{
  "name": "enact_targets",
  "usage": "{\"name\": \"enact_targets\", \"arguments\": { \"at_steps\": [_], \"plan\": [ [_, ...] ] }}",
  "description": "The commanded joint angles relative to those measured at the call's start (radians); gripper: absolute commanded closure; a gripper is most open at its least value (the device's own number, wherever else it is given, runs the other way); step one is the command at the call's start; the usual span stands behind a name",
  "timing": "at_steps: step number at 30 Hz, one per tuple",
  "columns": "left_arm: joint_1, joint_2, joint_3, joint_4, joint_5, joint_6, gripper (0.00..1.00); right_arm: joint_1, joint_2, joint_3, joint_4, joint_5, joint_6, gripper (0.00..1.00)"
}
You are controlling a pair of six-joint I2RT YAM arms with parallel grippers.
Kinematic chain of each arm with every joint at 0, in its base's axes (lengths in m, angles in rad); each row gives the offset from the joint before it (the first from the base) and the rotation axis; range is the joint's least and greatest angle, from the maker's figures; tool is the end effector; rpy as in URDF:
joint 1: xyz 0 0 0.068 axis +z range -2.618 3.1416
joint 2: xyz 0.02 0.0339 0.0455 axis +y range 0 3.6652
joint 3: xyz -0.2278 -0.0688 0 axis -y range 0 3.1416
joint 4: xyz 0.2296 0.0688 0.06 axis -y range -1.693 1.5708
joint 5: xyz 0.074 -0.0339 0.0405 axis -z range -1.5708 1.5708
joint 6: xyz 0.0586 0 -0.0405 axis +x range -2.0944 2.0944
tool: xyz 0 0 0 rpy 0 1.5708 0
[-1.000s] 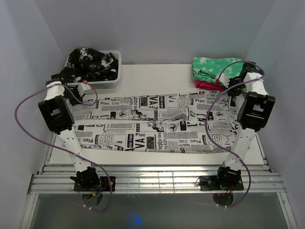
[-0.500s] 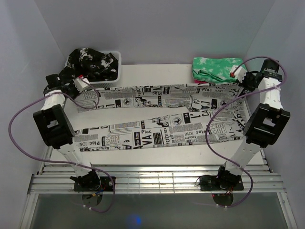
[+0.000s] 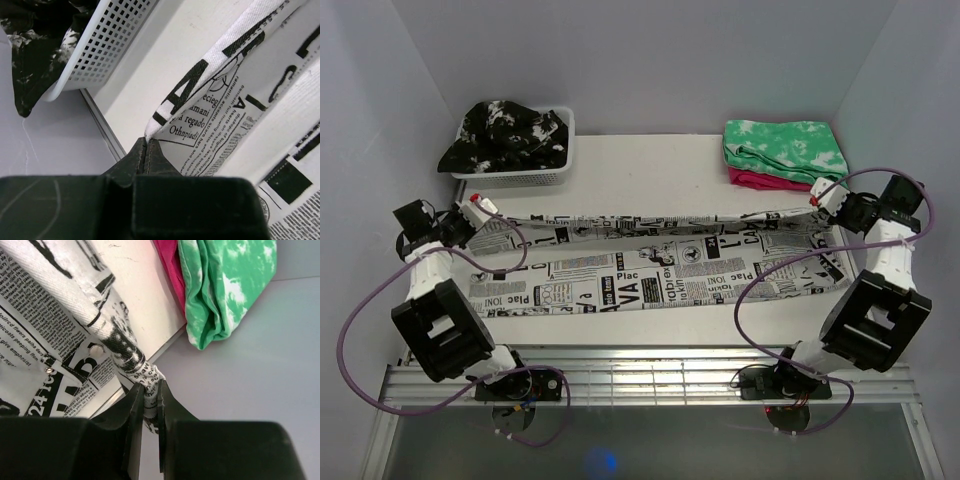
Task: Fold and stack the trousers
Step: Fold the trousers
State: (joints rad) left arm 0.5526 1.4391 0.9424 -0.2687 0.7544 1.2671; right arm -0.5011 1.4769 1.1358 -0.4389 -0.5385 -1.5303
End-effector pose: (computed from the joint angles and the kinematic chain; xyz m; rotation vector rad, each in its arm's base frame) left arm 0.2804 0.1258 0.2018 1.0545 1.8229 0.1933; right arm 0.2981 -0.1290 0.2326 -1.3306 1.8278 -0.4700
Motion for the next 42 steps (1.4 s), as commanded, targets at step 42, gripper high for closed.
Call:
{"name": "enact_targets", "arguments": {
  "at_steps": [42],
  "plan": [
    [0.421,-0.137,-0.093,-0.618,0.115,0.508,1.00,-0.396,-0.216,-0.332,-0.104,-0.129,-0.382,0.92]
  ]
}}
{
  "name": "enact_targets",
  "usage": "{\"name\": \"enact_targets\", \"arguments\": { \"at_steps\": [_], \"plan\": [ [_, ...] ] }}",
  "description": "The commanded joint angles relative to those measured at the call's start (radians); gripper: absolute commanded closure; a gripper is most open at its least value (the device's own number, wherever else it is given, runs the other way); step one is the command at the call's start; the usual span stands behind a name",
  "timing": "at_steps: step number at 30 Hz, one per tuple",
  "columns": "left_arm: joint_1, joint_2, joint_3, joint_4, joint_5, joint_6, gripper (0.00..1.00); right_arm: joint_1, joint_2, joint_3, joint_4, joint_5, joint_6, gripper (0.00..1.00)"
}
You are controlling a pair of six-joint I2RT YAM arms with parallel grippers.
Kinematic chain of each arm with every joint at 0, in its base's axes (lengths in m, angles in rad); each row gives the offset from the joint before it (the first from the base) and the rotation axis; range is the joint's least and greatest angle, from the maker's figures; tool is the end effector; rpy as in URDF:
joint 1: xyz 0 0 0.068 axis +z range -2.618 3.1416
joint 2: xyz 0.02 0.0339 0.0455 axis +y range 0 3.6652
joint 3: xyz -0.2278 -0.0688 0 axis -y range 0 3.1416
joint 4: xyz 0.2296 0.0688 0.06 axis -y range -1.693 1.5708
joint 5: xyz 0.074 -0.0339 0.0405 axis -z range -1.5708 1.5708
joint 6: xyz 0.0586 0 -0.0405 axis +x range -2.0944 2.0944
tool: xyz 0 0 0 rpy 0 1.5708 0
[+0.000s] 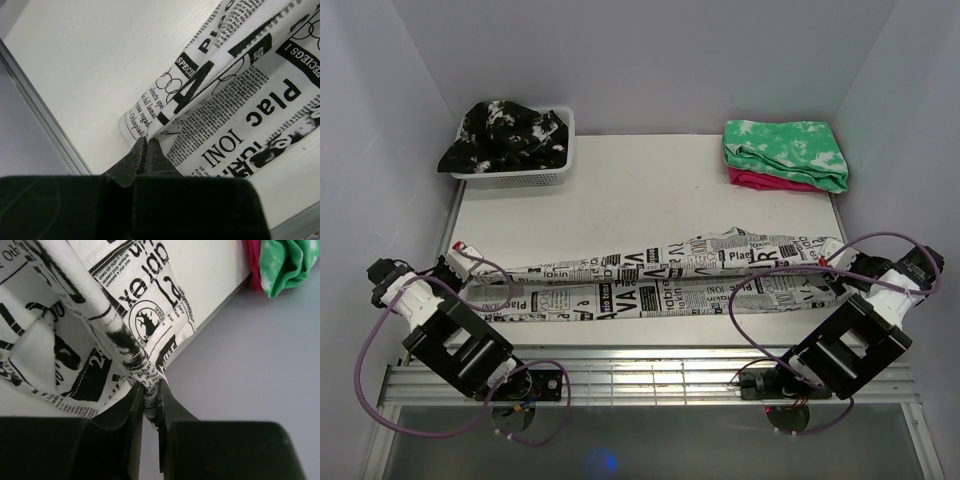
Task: Fold and stack the trousers
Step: Fold the trousers
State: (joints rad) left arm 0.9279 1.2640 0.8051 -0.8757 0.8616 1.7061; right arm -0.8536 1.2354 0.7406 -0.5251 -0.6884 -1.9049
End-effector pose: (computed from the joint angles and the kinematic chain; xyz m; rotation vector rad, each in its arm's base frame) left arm 0.1614 0.1413 0.1737 0.9684 2.0380 -0.0012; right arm 0.1845 -0.1549 0.1708 -1.3715 1.8944 -0.4868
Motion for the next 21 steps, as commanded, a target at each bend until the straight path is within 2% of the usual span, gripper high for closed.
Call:
{"name": "enact_targets", "arguments": {
  "at_steps": [1,3,11,12,13,14,15,17,21],
  "plan": [
    [0.054,0.047,0.045,-0.017,0.007,0.081,1.00,-0.056,0.027,0.059,-0.018,0.023,-0.040,0.92],
    [0.077,0.067,0.031,-0.037,-0.004,0.133,1.00,-0.064,0.019,0.027,-0.018,0.024,-0.068,0.92],
    [0.137,0.037,-0.179,-0.029,-0.104,0.340,1.00,-0.101,-0.033,-0.174,-0.016,0.096,-0.316,0.92],
    [0.138,0.041,-0.187,-0.026,-0.145,0.357,0.94,-0.099,-0.030,-0.190,-0.016,0.111,-0.335,0.92],
    [0.140,0.041,-0.188,-0.026,-0.160,0.352,0.80,-0.101,-0.033,-0.204,-0.013,0.125,-0.344,0.87],
    [0.158,0.038,-0.185,-0.034,-0.167,0.352,0.68,-0.101,-0.036,-0.216,-0.012,0.151,-0.344,0.66],
    [0.178,0.038,-0.157,-0.083,-0.164,0.365,0.59,-0.101,-0.043,-0.214,-0.012,0.159,-0.324,0.53],
    [0.230,0.044,-0.103,-0.164,-0.133,0.421,0.35,-0.111,-0.047,-0.184,-0.024,0.144,-0.286,0.36],
    [0.285,0.078,0.058,-0.481,-0.133,0.523,0.23,-0.114,-0.039,-0.069,-0.119,0.113,-0.237,0.35]
  ]
}}
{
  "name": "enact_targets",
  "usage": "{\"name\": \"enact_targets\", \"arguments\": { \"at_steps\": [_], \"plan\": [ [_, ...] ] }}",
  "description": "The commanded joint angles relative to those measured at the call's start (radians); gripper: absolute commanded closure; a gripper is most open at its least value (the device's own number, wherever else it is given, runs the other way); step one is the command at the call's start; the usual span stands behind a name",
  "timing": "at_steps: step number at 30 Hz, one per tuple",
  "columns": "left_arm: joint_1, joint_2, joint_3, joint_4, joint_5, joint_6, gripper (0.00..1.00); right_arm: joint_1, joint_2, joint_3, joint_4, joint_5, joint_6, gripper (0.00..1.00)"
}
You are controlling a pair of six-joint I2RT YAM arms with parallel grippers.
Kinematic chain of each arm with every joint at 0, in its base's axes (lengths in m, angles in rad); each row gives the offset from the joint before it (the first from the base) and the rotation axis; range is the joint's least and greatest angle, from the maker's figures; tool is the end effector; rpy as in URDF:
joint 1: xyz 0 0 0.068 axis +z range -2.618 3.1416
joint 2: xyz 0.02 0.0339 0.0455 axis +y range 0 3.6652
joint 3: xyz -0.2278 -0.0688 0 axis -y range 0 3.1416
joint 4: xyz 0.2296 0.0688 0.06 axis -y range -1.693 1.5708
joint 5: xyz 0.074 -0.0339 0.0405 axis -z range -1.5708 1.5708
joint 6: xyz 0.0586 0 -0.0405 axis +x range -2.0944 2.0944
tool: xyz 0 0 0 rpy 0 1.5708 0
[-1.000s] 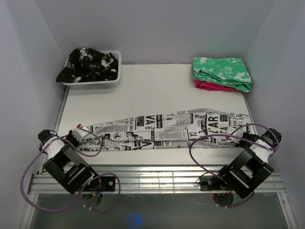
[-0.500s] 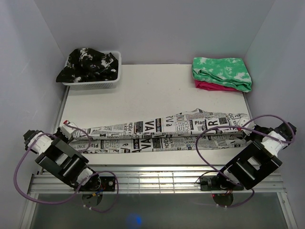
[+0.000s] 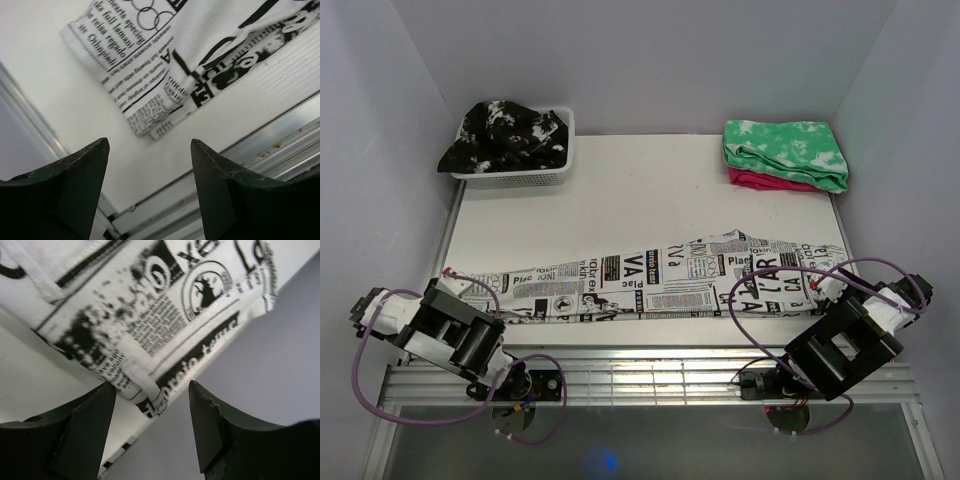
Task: Fold and stack the trousers
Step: Fold the trousers
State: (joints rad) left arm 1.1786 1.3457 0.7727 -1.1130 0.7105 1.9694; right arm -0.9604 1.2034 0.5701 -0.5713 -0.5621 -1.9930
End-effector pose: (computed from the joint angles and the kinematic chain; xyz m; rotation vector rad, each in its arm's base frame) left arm 0.1045 0.1526 0.1439 0.8871 2.2602 -0.1371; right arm 0.1420 -0.1485 0.1232 -1.3627 2.1274 -0.3967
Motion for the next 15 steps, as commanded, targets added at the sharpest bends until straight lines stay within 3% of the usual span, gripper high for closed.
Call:
{"name": "enact_targets", "arguments": {
  "at_steps": [1,4,7,12,15],
  "plan": [
    [0.041,-0.006,0.140,-0.281,0.012,0.275,0.22,-0.011,-0.008,0.125,-0.094,-0.018,-0.135,0.34],
    [0.049,-0.052,0.163,-0.291,-0.011,0.250,0.23,-0.015,-0.016,0.213,-0.151,-0.038,-0.100,0.33],
    [0.041,-0.054,0.178,-0.280,0.009,0.173,0.23,-0.002,0.018,0.358,-0.331,-0.074,-0.086,0.20],
    [-0.183,0.007,0.215,-0.076,0.049,-0.439,0.30,0.198,0.047,0.399,-0.348,0.011,0.251,0.20],
    [-0.331,-0.026,0.121,0.126,-0.053,-0.710,0.30,0.359,0.093,0.367,-0.312,0.091,0.466,0.23]
  ]
}}
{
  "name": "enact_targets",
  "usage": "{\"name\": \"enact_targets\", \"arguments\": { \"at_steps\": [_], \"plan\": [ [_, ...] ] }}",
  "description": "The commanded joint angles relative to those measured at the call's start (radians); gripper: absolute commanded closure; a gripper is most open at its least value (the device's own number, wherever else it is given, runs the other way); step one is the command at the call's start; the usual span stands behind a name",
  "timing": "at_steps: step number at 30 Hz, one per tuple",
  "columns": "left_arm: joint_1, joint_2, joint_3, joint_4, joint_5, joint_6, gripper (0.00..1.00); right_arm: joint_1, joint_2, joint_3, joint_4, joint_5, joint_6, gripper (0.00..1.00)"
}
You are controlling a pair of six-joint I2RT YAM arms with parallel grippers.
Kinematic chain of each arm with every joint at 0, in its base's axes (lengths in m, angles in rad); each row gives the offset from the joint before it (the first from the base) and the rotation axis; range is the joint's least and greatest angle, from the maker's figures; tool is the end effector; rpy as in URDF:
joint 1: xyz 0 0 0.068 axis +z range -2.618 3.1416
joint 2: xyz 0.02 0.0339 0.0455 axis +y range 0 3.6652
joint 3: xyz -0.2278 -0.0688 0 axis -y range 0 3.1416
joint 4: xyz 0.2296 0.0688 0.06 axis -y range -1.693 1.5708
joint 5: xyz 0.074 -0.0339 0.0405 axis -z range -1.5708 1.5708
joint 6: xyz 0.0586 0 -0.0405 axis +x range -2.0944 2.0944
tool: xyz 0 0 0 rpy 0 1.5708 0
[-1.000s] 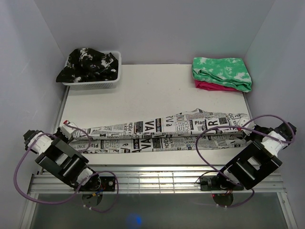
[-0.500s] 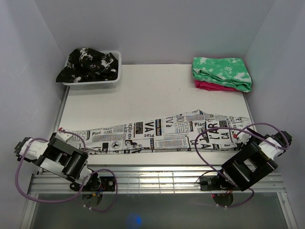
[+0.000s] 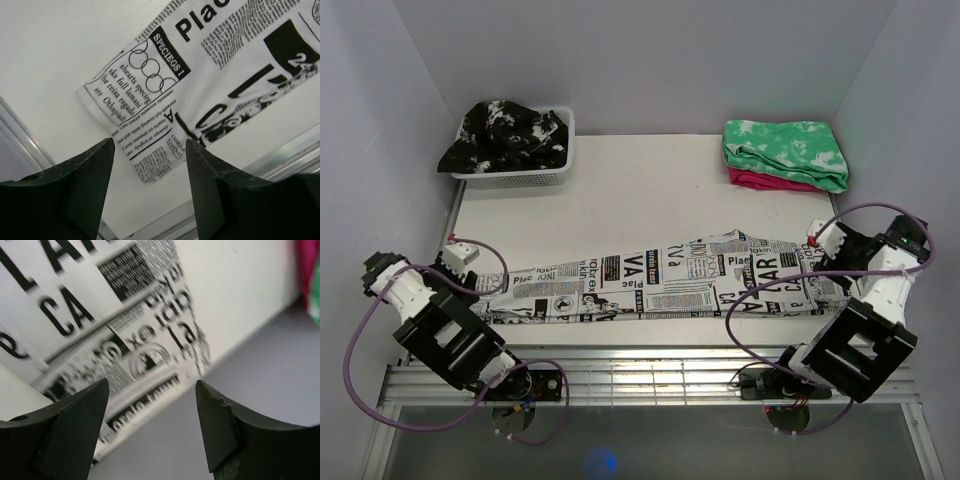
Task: Fold and stack the trousers
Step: Fold the trousers
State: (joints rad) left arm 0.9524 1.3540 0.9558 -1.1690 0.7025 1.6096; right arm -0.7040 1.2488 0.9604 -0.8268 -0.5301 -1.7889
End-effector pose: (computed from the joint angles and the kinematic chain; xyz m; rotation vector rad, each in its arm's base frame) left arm 0.1505 0.1462 0.1835 0.7940 2.3237 -0.2529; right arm 0.2020 -0.1327 0.2100 -1.4148 2.0447 -0.3306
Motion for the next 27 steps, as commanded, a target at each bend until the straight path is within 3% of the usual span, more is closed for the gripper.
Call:
{"name": "enact_targets", "arguments": {
  "at_steps": [1,3,5,8,12,17,21,27],
  "plan": [
    [-0.148,-0.061,-0.095,0.227,-0.088,-0.400,0.30,0.168,0.069,-0.023,-0.055,0.086,0.311,0.25],
    [-0.260,-0.073,-0.168,0.343,-0.202,-0.491,0.30,0.218,0.157,-0.002,-0.067,0.113,0.435,0.30],
    [-0.334,-0.046,-0.190,0.361,-0.253,-0.563,0.30,0.253,0.219,0.030,-0.089,0.143,0.499,0.34],
    [-0.365,0.037,-0.213,0.417,-0.330,-0.634,0.31,0.265,0.332,0.034,-0.092,0.211,0.571,0.36],
    [-0.369,0.190,-0.195,0.488,-0.388,-0.717,0.33,0.276,0.385,-0.026,0.027,0.307,0.618,0.37],
    [-0.394,0.400,-0.004,0.514,-0.371,-0.887,0.35,0.294,0.555,0.020,0.115,0.372,0.755,0.37],
    [-0.435,0.623,0.213,0.516,-0.367,-0.994,0.37,0.320,0.656,0.165,0.114,0.351,0.858,0.37],
    [-0.494,0.778,0.501,0.506,-0.363,-1.079,0.38,0.374,0.758,0.394,0.083,0.351,0.954,0.36]
  ]
}}
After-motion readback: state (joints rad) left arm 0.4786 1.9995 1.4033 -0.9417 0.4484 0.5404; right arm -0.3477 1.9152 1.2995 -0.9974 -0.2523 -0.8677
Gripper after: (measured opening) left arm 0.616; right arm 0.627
